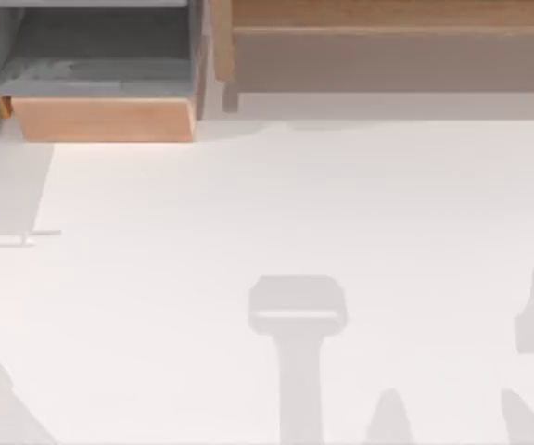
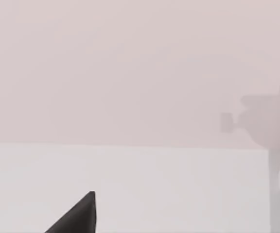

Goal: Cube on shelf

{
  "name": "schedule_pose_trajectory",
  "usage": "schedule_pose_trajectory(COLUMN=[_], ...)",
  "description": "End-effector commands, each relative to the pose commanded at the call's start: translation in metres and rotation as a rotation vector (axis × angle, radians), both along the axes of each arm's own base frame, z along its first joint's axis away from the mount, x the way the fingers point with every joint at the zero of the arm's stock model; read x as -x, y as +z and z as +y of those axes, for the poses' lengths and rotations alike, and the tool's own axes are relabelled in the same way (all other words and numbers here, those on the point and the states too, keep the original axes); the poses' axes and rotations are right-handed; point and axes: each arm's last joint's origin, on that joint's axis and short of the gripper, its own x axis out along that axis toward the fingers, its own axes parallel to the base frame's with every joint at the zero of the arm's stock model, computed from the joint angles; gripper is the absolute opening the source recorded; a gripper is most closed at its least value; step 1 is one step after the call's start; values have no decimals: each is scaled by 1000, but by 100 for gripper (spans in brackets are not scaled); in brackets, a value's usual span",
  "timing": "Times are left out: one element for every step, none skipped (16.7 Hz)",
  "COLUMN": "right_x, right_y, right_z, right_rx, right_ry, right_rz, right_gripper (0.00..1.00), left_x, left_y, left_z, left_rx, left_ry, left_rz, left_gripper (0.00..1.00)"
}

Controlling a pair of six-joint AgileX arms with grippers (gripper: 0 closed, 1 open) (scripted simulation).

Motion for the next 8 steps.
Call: schedule_pose_trajectory(right_x=[0, 0, 0, 0, 0, 0, 0, 0], right_y=[0, 0, 0, 0, 0, 0, 0, 0], right_z=[0, 0, 0, 0, 0, 0, 0, 0], right_rx=[0, 0, 0, 0, 0, 0, 0, 0], right_ry=[0, 0, 0, 0, 0, 0, 0, 0], right_rz=[0, 0, 0, 0, 0, 0, 0, 0], right_gripper=[100, 100, 100, 100, 100, 100, 100, 100], left_x=[-11, -22, -32, -40, -48, -54, -60, -65], left_y=[4, 7, 10, 11, 11, 11, 9, 7], left_z=[-13, -26, -41, -55, -70, -84, -98, -110], left_rx=[56, 106, 151, 189, 221, 248, 269, 285], left_ry=[13, 25, 36, 45, 54, 62, 69, 75], left_rz=[46, 95, 146, 200, 254, 308, 362, 413], left_gripper=[100, 100, 100, 100, 100, 100, 100, 100])
